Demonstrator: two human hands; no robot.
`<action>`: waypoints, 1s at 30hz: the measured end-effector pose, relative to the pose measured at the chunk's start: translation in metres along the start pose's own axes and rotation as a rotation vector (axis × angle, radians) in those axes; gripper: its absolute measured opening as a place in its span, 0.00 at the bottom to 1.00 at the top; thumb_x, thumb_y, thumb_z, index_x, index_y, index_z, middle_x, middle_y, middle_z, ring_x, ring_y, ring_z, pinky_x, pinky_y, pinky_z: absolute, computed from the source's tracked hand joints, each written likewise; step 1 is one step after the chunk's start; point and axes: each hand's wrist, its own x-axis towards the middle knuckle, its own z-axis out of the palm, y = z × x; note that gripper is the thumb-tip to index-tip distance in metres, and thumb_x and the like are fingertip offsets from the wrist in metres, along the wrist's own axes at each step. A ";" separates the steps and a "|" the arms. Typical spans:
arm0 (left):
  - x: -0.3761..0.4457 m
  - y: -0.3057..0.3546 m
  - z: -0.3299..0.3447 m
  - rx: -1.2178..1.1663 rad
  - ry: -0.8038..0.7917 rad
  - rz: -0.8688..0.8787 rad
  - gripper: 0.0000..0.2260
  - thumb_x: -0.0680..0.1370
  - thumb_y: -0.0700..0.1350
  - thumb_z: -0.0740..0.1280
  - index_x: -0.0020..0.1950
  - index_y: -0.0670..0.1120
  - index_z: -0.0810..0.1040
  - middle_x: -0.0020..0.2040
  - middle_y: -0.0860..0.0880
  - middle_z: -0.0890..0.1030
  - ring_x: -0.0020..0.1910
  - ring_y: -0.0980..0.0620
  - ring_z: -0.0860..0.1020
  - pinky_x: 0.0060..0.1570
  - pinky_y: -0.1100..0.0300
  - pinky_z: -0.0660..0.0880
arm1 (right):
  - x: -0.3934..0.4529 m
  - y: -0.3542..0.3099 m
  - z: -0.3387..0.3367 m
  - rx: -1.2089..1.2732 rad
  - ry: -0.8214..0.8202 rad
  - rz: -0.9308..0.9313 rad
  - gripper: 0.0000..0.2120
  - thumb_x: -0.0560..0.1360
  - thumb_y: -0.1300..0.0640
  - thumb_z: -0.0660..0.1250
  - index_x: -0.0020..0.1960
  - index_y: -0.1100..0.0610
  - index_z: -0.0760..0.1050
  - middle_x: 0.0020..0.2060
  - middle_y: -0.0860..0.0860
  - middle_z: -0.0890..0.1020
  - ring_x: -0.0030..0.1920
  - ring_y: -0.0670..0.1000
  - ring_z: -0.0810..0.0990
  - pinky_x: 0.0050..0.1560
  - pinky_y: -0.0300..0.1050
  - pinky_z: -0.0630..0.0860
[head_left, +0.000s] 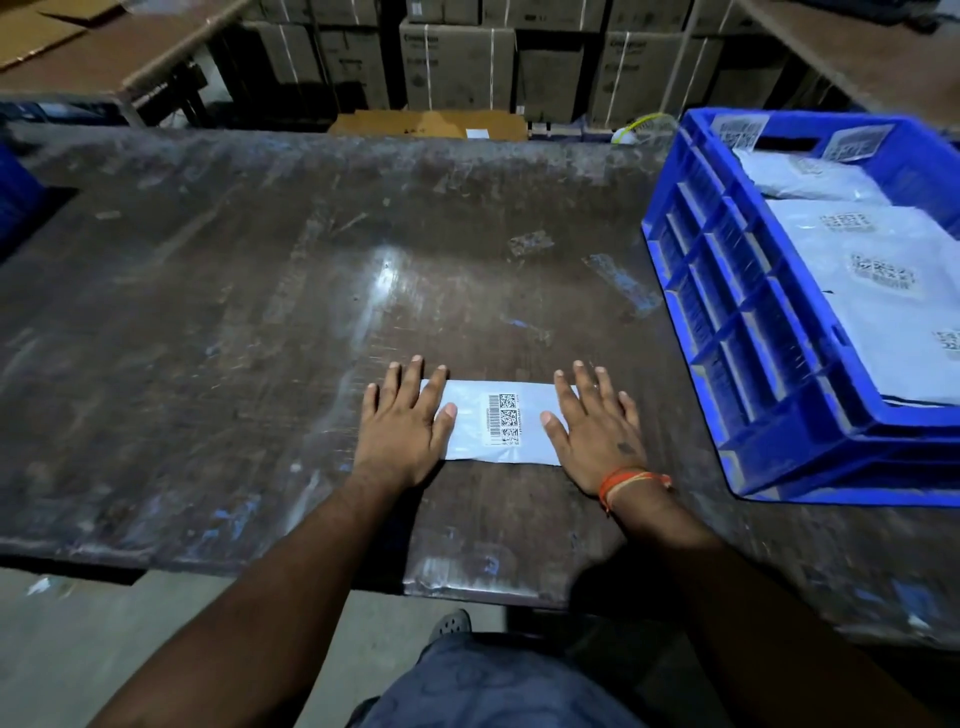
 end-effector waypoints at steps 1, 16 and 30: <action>0.000 -0.001 -0.001 0.010 -0.010 -0.034 0.27 0.83 0.62 0.44 0.82 0.57 0.52 0.83 0.50 0.51 0.82 0.45 0.48 0.77 0.40 0.48 | -0.001 0.002 -0.002 -0.004 -0.002 0.019 0.37 0.76 0.34 0.35 0.81 0.47 0.50 0.81 0.49 0.49 0.80 0.54 0.45 0.76 0.56 0.50; 0.043 -0.002 -0.041 -0.348 0.000 -0.331 0.07 0.80 0.46 0.66 0.51 0.42 0.79 0.52 0.38 0.83 0.56 0.38 0.79 0.53 0.50 0.74 | 0.036 0.016 -0.043 0.434 -0.140 0.333 0.04 0.63 0.51 0.67 0.35 0.51 0.80 0.46 0.52 0.82 0.57 0.56 0.78 0.55 0.40 0.67; 0.040 -0.013 -0.058 -0.529 -0.111 -0.160 0.08 0.78 0.39 0.70 0.40 0.48 0.76 0.39 0.50 0.80 0.43 0.51 0.78 0.34 0.65 0.68 | 0.038 0.005 -0.059 0.352 -0.185 0.106 0.35 0.69 0.53 0.76 0.74 0.49 0.69 0.65 0.57 0.68 0.67 0.60 0.65 0.69 0.45 0.62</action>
